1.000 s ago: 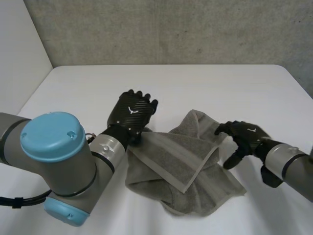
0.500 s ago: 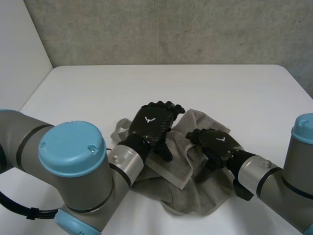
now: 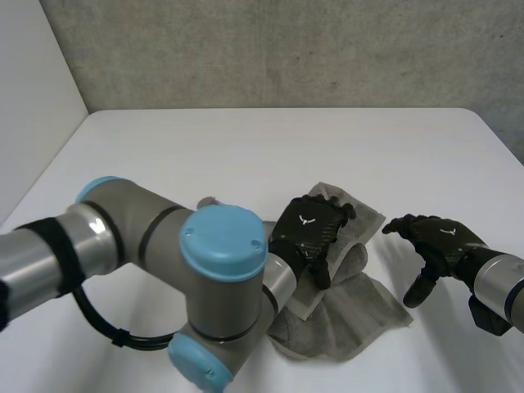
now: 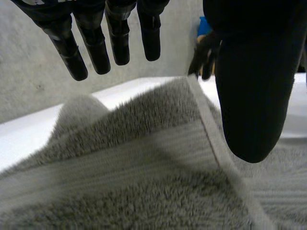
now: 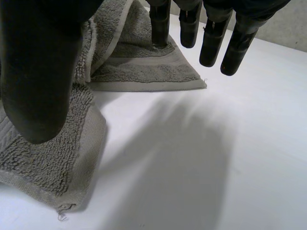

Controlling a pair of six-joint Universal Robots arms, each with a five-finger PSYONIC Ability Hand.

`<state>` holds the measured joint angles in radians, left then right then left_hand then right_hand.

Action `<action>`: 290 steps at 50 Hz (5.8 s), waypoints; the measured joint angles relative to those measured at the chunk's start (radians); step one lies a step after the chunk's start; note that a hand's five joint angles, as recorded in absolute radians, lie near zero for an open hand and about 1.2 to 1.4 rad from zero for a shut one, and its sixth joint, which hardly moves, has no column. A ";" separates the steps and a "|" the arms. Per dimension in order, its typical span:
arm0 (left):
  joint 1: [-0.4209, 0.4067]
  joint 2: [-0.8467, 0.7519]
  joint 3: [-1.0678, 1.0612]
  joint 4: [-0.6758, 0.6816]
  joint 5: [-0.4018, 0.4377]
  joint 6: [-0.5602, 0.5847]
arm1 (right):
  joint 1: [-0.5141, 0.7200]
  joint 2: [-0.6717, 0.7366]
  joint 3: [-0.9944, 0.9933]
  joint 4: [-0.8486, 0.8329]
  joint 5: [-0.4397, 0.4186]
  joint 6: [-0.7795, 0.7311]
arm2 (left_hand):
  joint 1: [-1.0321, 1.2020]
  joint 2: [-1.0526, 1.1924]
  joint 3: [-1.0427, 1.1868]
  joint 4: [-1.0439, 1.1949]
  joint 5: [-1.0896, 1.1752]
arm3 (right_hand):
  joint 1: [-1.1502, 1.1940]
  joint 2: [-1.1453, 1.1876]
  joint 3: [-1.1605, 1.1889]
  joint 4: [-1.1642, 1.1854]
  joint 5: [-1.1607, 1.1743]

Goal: Fold the towel.

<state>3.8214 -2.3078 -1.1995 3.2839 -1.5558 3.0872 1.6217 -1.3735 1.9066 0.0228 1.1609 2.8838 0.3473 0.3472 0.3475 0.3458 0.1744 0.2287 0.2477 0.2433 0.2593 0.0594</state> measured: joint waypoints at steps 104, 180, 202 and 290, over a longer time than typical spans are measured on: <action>0.462 0.954 -0.765 0.066 -0.054 0.293 | 0.479 0.615 -0.714 -0.178 0.187 -0.011 | 0.832 0.869 0.867 0.872 0.840 | 0.931 0.920 0.911 0.895 0.911; 0.762 0.486 -0.774 0.603 0.108 0.180 | 0.239 0.379 -0.341 -0.247 0.267 -0.061 | 0.852 0.870 0.869 0.873 0.854 | 0.371 0.372 0.365 0.349 0.348; 0.754 0.501 -0.795 0.603 0.111 0.180 | 0.253 0.362 -0.322 -0.195 0.178 0.062 | 0.852 0.870 0.869 0.873 0.854 | 0.545 0.523 0.531 0.515 0.537; 0.639 0.367 -0.036 0.473 0.143 0.243 | 0.291 0.147 -0.855 -0.407 0.305 -0.468 | 0.851 0.870 0.870 0.873 0.854 | 1.112 1.079 1.095 1.078 1.114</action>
<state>4.4600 -1.9403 -1.2354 3.7574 -1.4131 3.3299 1.9126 -1.2261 1.0512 -0.3846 1.4661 2.4162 1.1982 1.2173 1.2172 1.2186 1.0285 1.3411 1.3265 1.3379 1.3378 1.1739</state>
